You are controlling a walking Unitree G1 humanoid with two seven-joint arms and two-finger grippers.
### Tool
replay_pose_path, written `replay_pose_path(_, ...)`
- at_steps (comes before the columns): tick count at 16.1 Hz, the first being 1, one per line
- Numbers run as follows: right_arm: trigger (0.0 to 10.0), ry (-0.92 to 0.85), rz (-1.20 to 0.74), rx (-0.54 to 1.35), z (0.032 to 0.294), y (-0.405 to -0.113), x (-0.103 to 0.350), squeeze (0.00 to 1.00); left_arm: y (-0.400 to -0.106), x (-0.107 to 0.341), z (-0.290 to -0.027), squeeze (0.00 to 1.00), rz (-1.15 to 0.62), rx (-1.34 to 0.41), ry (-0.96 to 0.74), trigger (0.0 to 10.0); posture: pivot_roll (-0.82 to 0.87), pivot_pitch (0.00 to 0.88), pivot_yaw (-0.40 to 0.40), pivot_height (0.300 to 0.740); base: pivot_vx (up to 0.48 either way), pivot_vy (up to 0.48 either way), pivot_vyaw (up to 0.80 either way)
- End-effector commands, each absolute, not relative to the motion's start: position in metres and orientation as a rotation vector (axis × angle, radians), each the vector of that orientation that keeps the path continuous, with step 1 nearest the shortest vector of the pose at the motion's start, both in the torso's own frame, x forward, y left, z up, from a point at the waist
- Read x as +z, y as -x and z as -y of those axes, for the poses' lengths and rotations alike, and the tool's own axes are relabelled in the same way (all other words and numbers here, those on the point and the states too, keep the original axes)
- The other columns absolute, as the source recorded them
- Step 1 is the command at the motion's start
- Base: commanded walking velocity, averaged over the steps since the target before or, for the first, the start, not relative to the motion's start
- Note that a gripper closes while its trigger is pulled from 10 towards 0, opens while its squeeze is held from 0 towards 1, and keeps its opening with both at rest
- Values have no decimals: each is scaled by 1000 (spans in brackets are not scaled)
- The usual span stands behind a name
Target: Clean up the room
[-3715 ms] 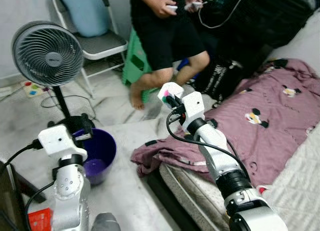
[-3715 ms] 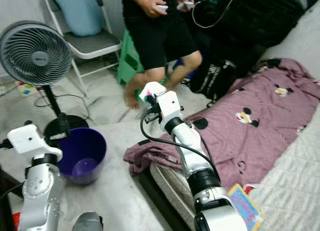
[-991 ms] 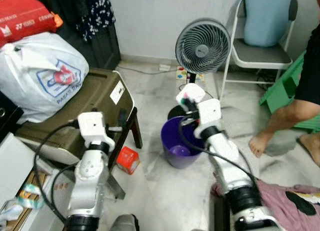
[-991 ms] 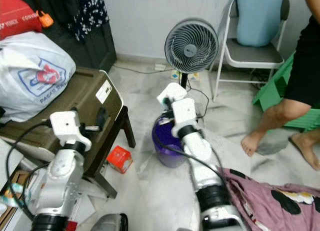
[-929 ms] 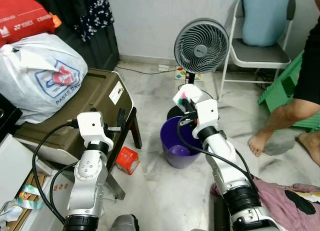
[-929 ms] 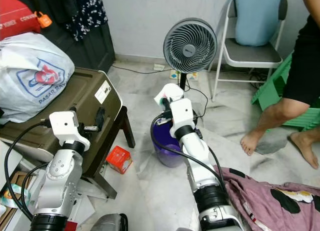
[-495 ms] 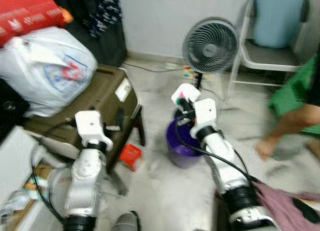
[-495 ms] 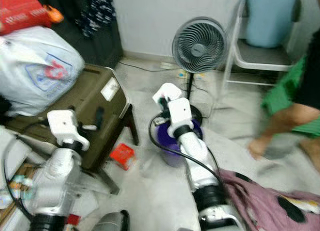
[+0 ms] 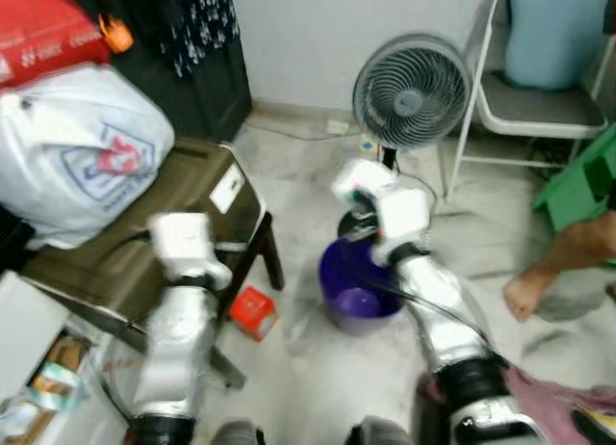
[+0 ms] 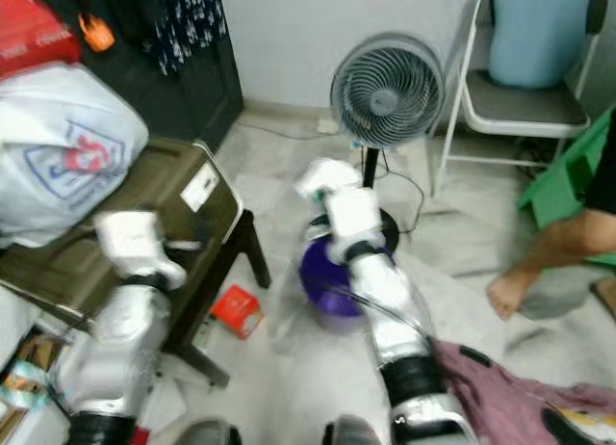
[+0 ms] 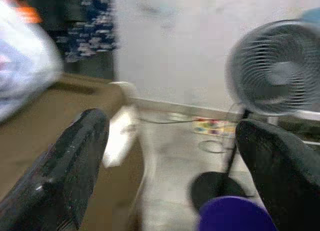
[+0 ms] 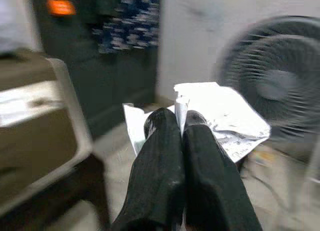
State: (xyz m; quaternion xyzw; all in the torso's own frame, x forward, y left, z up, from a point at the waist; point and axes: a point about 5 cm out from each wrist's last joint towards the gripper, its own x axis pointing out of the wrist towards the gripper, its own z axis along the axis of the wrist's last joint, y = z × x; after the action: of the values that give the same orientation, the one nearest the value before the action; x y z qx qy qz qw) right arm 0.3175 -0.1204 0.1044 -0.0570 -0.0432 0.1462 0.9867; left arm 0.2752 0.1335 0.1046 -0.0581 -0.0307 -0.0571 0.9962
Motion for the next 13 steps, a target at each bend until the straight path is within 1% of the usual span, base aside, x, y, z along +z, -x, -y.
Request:
replay_pose_path(1, 10000, 96, 103, 327, 106, -319, 109, 0, -276, 106, -147, 0, 63, -78, 94, 10000, 33, 69, 25, 740, 270, 0, 0)
replay_pose_path(10, 10000, 82, 105, 331, 104, -321, 109, 0, -277, 105, -148, 0, 57, -79, 84, 10000, 40, 55, 26, 740, 272, 0, 0)
replay_pose_path(13, 10000, 80, 108, 330, 102, -321, 110, 0, -278, 105, -149, 0, 53, -66, 76, 10000, 43, 61, 27, 740, 0, 0, 0)
